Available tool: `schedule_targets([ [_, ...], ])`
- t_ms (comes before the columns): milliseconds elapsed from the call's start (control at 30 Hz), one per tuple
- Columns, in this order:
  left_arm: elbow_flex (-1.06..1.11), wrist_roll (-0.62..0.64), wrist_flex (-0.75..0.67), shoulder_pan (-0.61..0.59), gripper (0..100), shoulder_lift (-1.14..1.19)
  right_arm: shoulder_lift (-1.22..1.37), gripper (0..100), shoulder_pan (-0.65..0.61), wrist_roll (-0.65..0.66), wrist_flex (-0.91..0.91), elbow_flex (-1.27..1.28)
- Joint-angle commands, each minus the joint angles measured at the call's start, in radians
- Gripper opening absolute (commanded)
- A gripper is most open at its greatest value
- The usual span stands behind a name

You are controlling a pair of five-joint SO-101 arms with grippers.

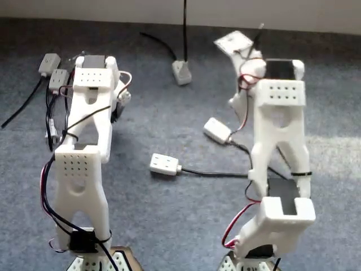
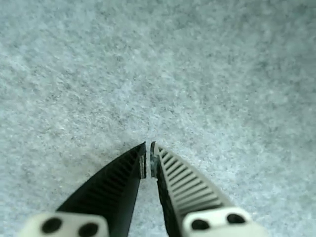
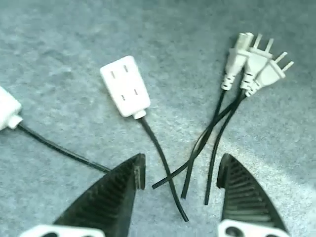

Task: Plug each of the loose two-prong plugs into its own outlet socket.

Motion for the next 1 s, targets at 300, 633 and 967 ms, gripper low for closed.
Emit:
schedule_targets([
  [300, -0.035, 0.002, 0.000, 0.045, 5, -0.012, 0.351, 23.1, 0.101, 0.110, -0.507, 0.044],
  [633, -0.035, 0.002, 0.000, 0.045, 5, -0.012, 0.550, 23.1, 0.053, 0.106, -0.891, 0.004],
  [967, -0.035, 0.002, 0.000, 0.045, 5, -0.013, 0.782, 4.2, 0.042, 0.041, -0.684, -0.387],
])
